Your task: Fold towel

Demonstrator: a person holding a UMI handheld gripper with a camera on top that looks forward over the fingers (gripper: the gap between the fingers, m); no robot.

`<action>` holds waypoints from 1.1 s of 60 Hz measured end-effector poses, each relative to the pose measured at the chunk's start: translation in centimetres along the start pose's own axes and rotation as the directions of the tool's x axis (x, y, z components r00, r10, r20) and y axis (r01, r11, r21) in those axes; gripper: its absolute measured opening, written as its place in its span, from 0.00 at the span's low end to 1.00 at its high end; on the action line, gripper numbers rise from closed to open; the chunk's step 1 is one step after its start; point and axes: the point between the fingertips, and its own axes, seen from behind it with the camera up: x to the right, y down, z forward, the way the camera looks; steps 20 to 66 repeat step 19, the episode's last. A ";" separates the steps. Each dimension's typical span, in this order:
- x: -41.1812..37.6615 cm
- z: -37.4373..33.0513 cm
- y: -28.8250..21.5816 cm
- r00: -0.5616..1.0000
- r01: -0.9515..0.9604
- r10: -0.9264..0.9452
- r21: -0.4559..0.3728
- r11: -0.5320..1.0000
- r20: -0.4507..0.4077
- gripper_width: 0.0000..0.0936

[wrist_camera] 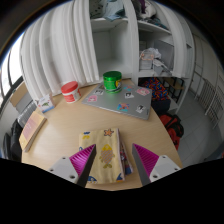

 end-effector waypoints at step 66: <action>5.5 -5.6 0.4 0.998 -0.055 0.055 0.006 0.998 -0.034 0.91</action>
